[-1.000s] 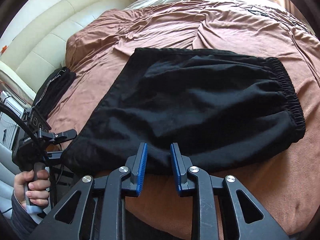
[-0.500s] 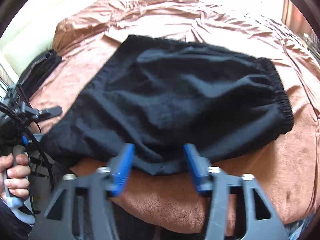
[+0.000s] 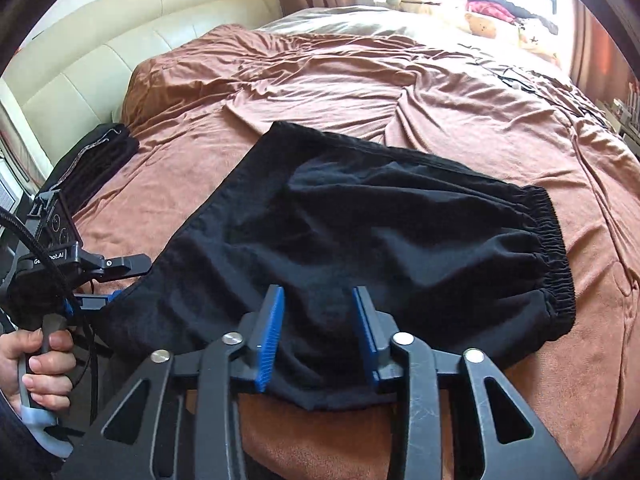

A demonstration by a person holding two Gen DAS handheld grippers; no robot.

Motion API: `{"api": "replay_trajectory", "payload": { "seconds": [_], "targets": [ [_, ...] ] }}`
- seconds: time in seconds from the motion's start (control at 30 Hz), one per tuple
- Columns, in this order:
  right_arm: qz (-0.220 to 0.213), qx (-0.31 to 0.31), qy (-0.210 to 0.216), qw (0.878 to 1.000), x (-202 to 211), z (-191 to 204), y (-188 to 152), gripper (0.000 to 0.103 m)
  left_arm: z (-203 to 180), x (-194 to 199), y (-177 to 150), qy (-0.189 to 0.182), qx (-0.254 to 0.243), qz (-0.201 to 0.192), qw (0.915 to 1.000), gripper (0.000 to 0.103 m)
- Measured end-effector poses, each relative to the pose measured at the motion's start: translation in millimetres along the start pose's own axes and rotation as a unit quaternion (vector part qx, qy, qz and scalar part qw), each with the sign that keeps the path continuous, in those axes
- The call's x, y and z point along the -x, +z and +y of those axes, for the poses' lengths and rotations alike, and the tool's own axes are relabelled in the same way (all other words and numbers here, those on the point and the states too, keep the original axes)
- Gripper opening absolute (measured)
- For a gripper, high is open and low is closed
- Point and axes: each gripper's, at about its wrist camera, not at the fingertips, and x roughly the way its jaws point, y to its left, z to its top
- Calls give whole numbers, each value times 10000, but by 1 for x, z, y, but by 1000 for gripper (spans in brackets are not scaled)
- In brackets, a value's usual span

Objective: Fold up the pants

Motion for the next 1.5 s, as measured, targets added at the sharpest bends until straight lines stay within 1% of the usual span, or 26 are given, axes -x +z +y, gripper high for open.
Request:
{"api": "replay_trajectory", "payload": {
  "seconds": [0.03, 0.1, 0.17, 0.23, 0.33, 0.37, 0.43, 0.53, 0.77, 0.8, 0.83, 1.03, 1.17, 1.37, 1.5],
  "targets": [
    [103, -46, 19, 9999, 2, -6, 4, 23, -1, -1, 2, -7, 4, 3, 10000, 55],
    [287, -124, -25, 9995, -9, -11, 13, 21, -1, -3, 5, -7, 12, 19, 10000, 54],
    [467, -173, -101, 9987, -20, -15, 22, 18, 0, -5, 6, 70, 72, 21, 9999, 48],
    [690, -229, -143, 9973, -35, -18, 31, 15, 1, -7, 7, 218, 156, 22, 9996, 36],
    [925, -336, -177, 9950, -57, -23, 45, 12, 2, -10, 8, 340, 255, 2, 9991, 28],
    [973, -368, -207, 9944, -64, -23, 50, 12, 2, -11, 8, 372, 288, -1, 9989, 26],
    [1033, -395, -250, 9935, -78, -25, 60, 9, 2, -13, 9, 451, 336, -8, 9984, 20],
    [1096, -493, -301, 9923, -94, -31, 75, 9, 3, -14, 10, 514, 374, -16, 9980, 18],
    [1278, -639, -321, 9892, -128, -43, 103, 9, 3, -16, 14, 545, 500, -10, 9973, 17],
    [1292, -639, -324, 9890, -131, -44, 106, 7, 3, -16, 14, 547, 530, -11, 9971, 17],
    [1304, -634, -339, 9889, -136, -47, 110, 6, 4, -17, 15, 548, 558, -9, 9969, 17],
    [1328, -703, -490, 9874, -161, -54, 130, 4, 4, -17, 18, 597, 636, 6, 9962, 17],
    [1309, -778, -452, 9873, -176, -61, 142, 2, 3, -17, 18, 596, 624, 16, 9963, 17],
    [1299, -833, -449, 9870, -191, -69, 155, 0, 4, -18, 19, 591, 600, 39, 9964, 17],
    [1185, -788, -377, 9891, -178, -66, 158, 0, 3, -19, 21, 529, 535, 94, 9971, 17]
  ]
}}
